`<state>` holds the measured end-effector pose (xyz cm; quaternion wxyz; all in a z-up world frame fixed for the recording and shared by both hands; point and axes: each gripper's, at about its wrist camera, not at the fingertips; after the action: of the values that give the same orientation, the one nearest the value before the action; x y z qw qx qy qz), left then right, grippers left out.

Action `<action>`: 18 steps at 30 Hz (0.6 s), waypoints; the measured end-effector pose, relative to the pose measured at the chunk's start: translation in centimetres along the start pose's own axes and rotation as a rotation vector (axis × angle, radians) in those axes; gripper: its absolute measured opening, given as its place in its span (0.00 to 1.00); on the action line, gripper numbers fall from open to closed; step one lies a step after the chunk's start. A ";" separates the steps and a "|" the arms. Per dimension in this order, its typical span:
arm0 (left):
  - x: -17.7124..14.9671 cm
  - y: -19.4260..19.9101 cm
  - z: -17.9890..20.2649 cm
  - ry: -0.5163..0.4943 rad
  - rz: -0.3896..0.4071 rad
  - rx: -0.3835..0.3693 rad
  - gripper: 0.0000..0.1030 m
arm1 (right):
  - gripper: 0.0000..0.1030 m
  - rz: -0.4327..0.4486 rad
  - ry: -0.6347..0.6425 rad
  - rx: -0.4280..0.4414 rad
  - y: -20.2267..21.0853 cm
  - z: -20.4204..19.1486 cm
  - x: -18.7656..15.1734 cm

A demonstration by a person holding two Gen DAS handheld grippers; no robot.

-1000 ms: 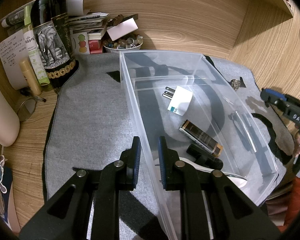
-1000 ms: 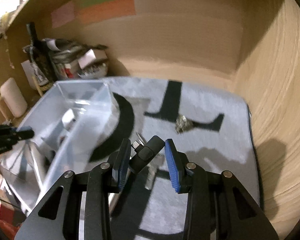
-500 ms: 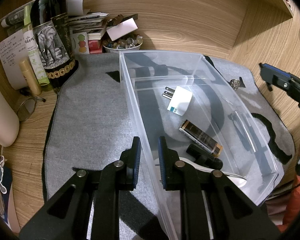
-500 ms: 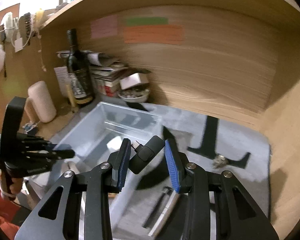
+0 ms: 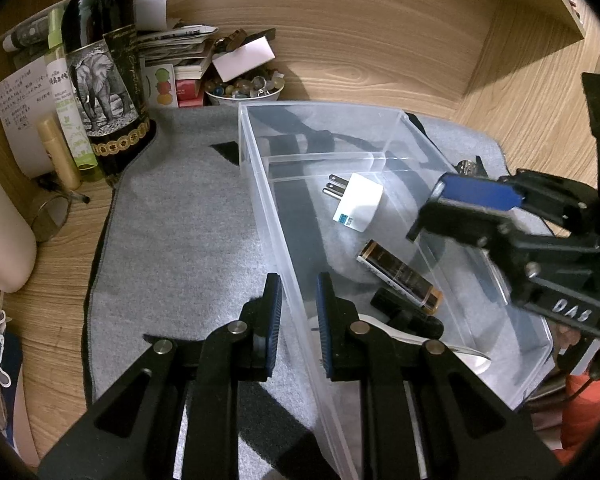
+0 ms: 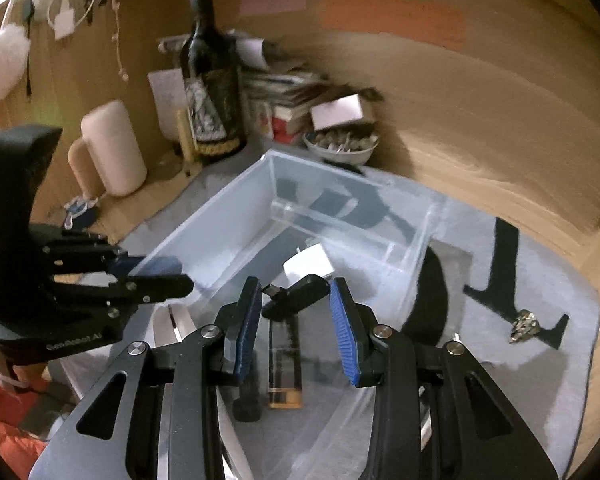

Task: Organize rigid objects
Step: 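Carry the small black item into the box and open the right gripper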

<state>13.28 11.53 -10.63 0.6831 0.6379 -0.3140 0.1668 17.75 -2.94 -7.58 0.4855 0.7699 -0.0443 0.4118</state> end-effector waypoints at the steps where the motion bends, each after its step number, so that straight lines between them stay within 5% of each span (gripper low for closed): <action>1: 0.0 0.0 0.0 0.000 0.000 0.000 0.16 | 0.31 -0.015 0.010 -0.004 -0.3 -0.1 -0.1; 18: 0.0 0.0 0.0 0.000 -0.001 0.002 0.16 | 0.35 -0.056 0.010 -0.024 -0.8 0.3 0.0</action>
<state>13.27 11.49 -10.63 0.6826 0.6386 -0.3135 0.1670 18.28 -2.80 -8.21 0.5063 0.7629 -0.0254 0.4012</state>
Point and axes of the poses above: each gripper's, at about its wrist camera, not at the fingertips, and y roughly against the way its jaws point, z to its right, x to its top, and after that the axes turned 14 degrees about -y, right-handed
